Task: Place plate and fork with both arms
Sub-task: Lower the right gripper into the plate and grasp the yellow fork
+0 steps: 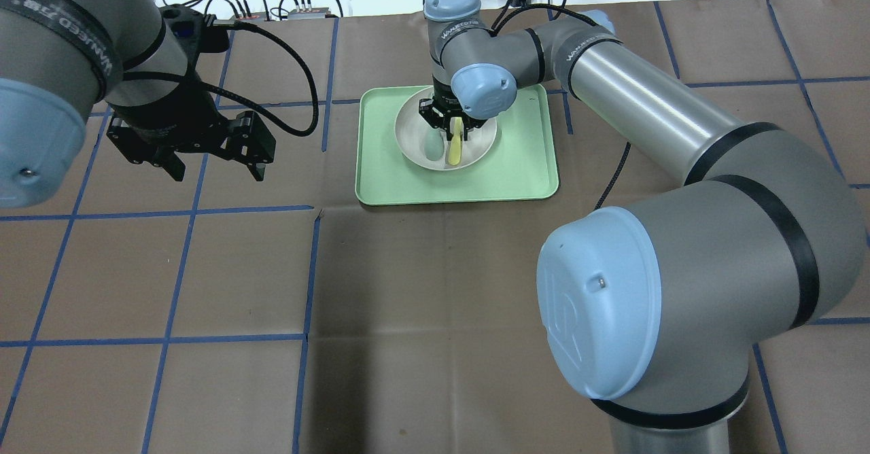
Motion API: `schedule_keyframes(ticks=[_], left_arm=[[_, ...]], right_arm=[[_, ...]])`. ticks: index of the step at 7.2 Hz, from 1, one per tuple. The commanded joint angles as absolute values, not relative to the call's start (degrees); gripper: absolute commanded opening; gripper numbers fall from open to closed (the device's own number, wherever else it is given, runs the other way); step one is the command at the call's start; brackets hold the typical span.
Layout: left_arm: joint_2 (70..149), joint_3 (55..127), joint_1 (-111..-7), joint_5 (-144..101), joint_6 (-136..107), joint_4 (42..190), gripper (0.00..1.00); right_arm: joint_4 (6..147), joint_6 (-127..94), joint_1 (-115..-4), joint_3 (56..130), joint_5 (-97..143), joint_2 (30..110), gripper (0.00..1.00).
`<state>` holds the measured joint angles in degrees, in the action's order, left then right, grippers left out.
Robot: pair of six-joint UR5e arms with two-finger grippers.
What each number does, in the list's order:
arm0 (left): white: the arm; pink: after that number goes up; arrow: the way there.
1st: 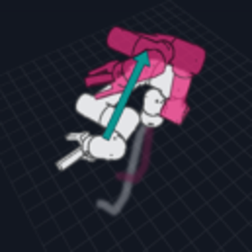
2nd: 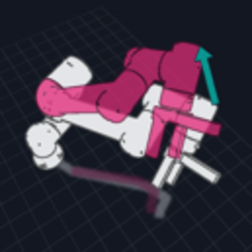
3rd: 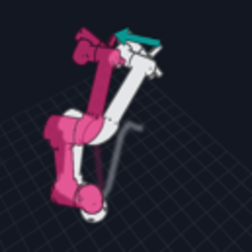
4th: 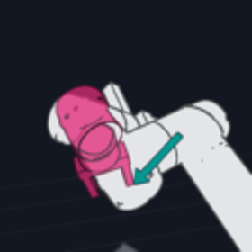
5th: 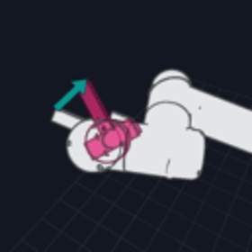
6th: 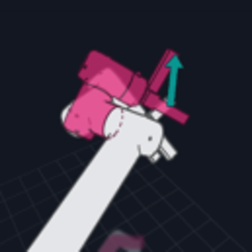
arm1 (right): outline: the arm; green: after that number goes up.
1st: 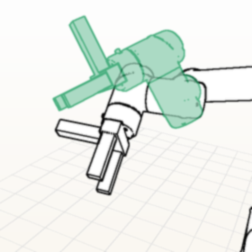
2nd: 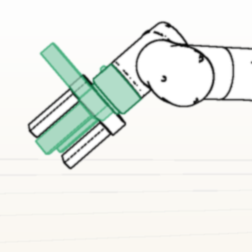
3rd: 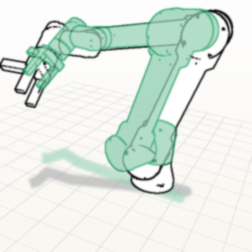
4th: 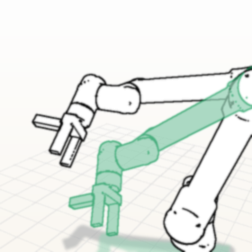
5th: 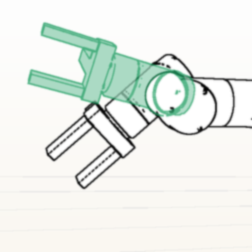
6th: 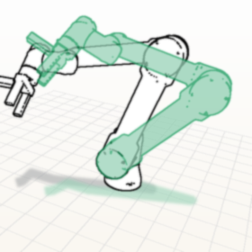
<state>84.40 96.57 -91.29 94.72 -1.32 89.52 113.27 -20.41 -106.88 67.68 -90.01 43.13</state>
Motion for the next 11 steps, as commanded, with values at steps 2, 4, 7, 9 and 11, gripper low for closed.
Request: schedule_keyframes(ticks=[2,4,7,9,11], left_arm=[[84.37,96.59,-90.79,94.39,-1.23,89.56,1.0],[84.37,96.59,-90.7,94.31,-1.32,89.47,1.0],[84.11,96.68,-90.62,92.37,-1.23,89.56,1.0],[83.85,96.68,-90.62,92.98,-1.23,89.56,1.0],[83.85,96.68,-90.62,92.81,-1.23,89.56,1.0]], right_arm=[[113.2,-20.91,-106.88,67.59,-89.65,43.15,0.04],[112.33,-21.7,-107.05,65.49,-89.65,43.77,0.03],[108.39,-21.89,-106.79,64.77,-89.47,46.13,0.03],[105.31,-20.57,-105.39,66.44,-90.34,48.24,0.03],[104.41,-16.46,-101.71,70.9,-90.35,51.22,0.01]])
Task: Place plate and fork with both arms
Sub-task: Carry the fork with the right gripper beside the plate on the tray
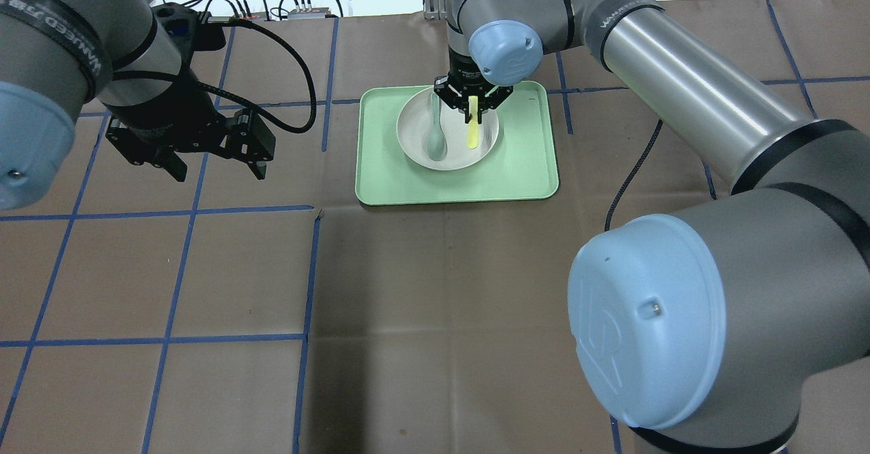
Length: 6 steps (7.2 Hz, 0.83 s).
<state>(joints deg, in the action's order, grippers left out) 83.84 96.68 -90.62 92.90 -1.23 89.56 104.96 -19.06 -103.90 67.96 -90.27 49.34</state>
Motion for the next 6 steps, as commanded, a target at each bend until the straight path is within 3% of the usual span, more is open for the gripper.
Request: schedule_keyframes(ticks=[1,4,6], left_arm=[[83.85,96.68,-90.62,92.55,-1.23,89.56,1.0],[83.85,96.68,-90.62,92.37,-1.23,89.56,1.0],[83.85,96.68,-90.62,92.37,-1.23,89.56,1.0]], right_arm=[[105.72,-13.74,-99.25,75.1,-90.35,53.42,0.01],[117.38,-10.45,-96.15,83.04,-90.09,53.71,0.02],[118.92,-10.81,-96.33,83.23,-90.0,51.6,0.02]])
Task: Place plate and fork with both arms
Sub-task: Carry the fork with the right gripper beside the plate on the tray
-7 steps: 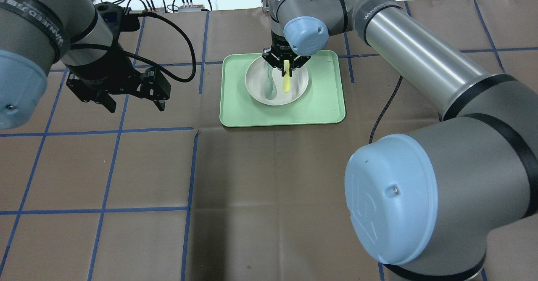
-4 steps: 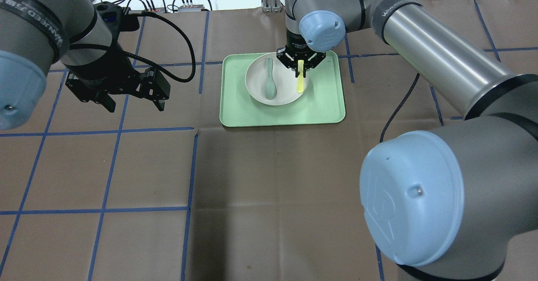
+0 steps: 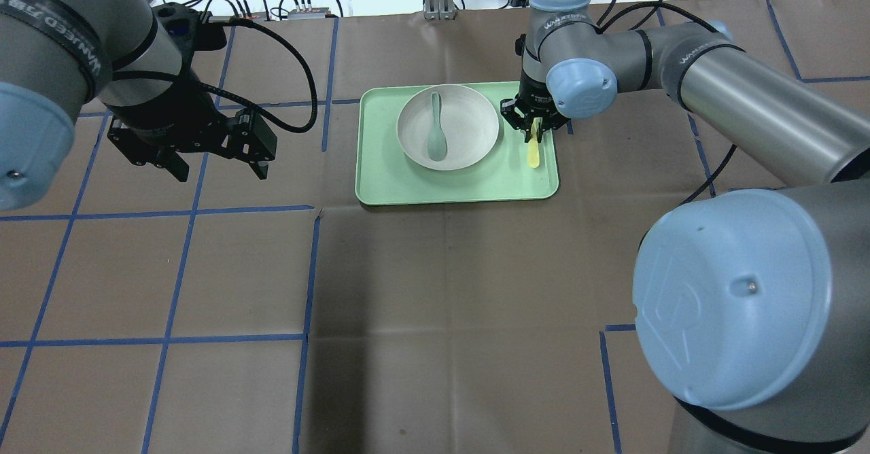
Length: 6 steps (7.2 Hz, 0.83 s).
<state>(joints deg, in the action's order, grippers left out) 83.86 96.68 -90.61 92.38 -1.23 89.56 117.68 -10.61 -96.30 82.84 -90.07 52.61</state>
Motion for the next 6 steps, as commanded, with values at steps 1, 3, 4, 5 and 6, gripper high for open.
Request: schedule_keyframes(ticks=[1,3,4,5,6], left_arm=[[83.93,96.68,-90.62,92.37,-1.23,89.56,1.0],[83.85,96.68,-90.61,92.46,-1.23,89.56,1.0],[83.85,96.68,-90.53,92.55,-1.14,89.56,1.0],[83.85,96.68,-90.53,92.64,-1.14,89.65,1.0],[83.85,96.68,-90.53,92.64,-1.14,89.74,1.0]], right_arm=[[118.92,-10.72,-96.42,83.15,-89.56,51.42,0.14],[118.92,-10.55,-96.5,82.71,-89.39,52.11,0.88],[118.83,-10.46,-96.5,82.79,-89.38,52.12,1.0],[118.39,-10.11,-96.16,82.71,-89.38,52.82,1.0],[117.95,-10.02,-96.07,82.88,-89.47,54.82,1.0]])
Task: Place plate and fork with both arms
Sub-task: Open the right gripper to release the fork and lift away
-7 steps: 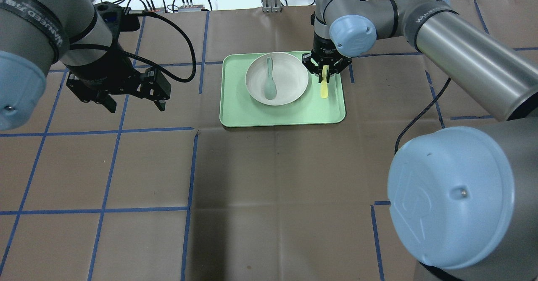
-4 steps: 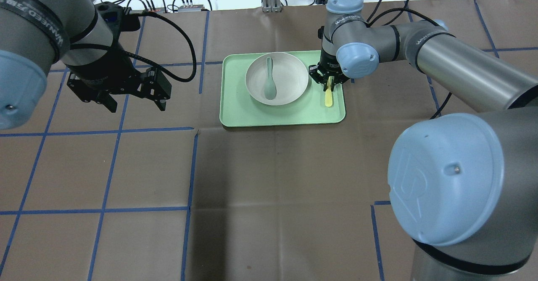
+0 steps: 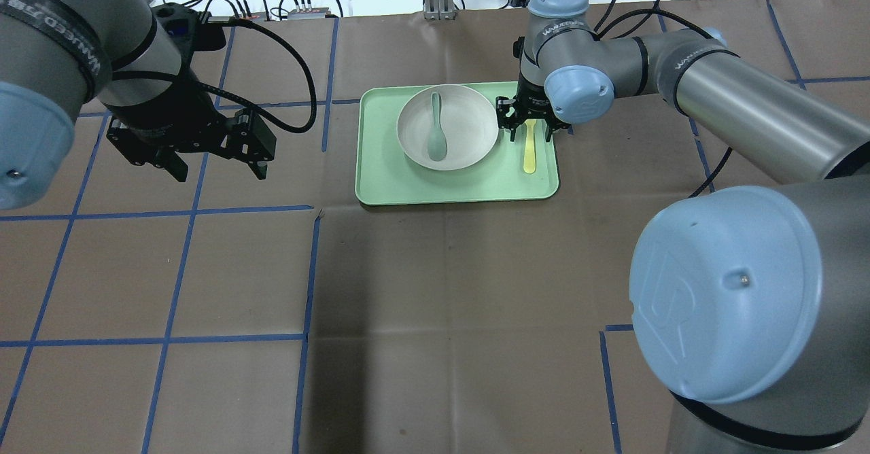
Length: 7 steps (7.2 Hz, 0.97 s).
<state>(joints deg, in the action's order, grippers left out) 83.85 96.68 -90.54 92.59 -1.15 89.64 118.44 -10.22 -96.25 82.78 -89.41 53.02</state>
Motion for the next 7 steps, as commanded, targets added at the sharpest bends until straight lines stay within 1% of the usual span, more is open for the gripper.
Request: schedule_keyframes(ticks=[1,3,6,7], left_arm=[[83.85,96.77,-90.53,92.64,-1.14,89.82,1.0],[83.76,97.38,-90.53,92.55,-1.14,89.74,1.0],[83.85,97.38,-90.53,92.29,-1.23,89.65,1.0],[83.93,97.56,-90.53,92.02,-1.32,89.65,1.0]], right_arm=[[116.12,-8.89,-95.89,83.66,-89.56,57.98,1.0],[106.74,-5.63,-94.75,84.89,-90.26,65.44,1.0],[101.02,-3.52,-91.41,93.32,-90.18,80.37,1.0],[96.46,-3.52,-91.15,93.34,-90.09,83.81,1.0]])
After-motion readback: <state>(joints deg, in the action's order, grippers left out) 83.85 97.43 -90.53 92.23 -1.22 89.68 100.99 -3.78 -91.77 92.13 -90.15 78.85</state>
